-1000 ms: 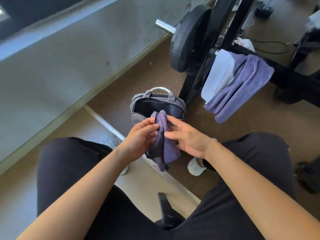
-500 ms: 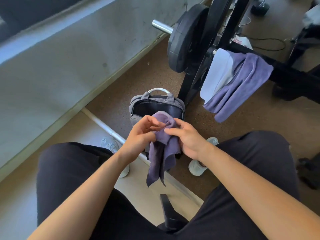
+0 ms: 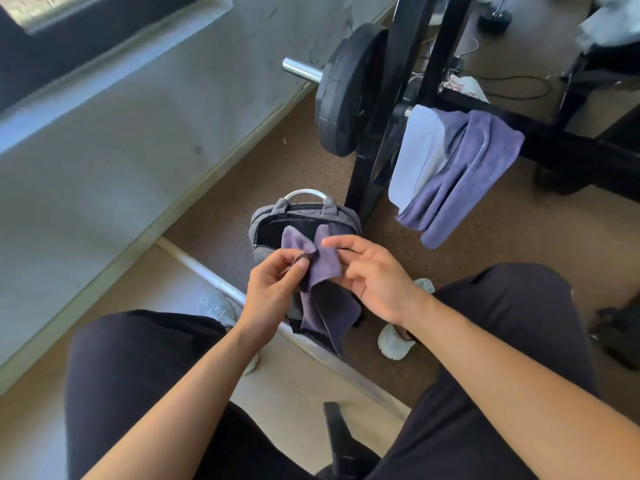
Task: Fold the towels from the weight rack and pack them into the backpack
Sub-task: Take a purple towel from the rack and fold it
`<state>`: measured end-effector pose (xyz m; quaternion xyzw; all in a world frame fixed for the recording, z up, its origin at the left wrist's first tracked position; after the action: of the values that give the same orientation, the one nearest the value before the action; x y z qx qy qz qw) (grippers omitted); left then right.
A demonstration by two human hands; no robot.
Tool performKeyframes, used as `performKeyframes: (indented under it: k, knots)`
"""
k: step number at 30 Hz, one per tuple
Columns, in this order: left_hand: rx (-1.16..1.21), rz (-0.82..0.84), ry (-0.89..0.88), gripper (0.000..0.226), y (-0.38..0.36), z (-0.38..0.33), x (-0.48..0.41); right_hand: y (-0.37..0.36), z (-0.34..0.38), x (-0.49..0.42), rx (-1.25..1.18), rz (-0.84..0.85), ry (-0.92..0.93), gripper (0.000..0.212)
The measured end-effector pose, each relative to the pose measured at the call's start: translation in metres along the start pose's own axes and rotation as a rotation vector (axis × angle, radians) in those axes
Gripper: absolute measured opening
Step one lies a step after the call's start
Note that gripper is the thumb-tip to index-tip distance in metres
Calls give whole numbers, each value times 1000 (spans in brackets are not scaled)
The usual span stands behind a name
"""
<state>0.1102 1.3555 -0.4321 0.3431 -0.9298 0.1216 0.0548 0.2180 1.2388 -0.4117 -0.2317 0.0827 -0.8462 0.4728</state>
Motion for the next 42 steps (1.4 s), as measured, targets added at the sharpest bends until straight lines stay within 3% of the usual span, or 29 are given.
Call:
performKeyframes:
  k: [4,9,15,24,31,35,39,42]
  knots:
    - [44,21,35,23,1,1,0,-8,11,5,499,-41,223,37]
    - [-9,71,37,17,-3,1,3,3,26,7,731,-190,357,17]
    - [1,24,14,12,2,-1,1,4,39,8,1033,-225,488,7]
    - [-15,119,16,28,-10,-8,7,1,28,7,907,-209,346,16]
    - [36,204,32,14,-17,-7,10,1,28,6,906,-241,322,21]
    - [47,208,14,9,-20,-8,11,-1,32,6,956,-253,392,13]
    - [-30,198,-24,9,-17,-9,9,-10,37,4,997,-77,429,41]
    - [-93,234,-32,10,-14,-10,8,-6,34,3,1052,-19,331,18]
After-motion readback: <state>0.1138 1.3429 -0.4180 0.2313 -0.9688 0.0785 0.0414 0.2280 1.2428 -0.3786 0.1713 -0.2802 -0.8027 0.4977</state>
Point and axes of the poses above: each hand's wrist, its own x-axis away from the middle knuckle, its own y-axis out of the back of the hand, z = x × y, the point moved 8 cm from there along -x, towards the middle knuckle, and after that the axes turned 7 degrees about x, right-handed, at the moved point
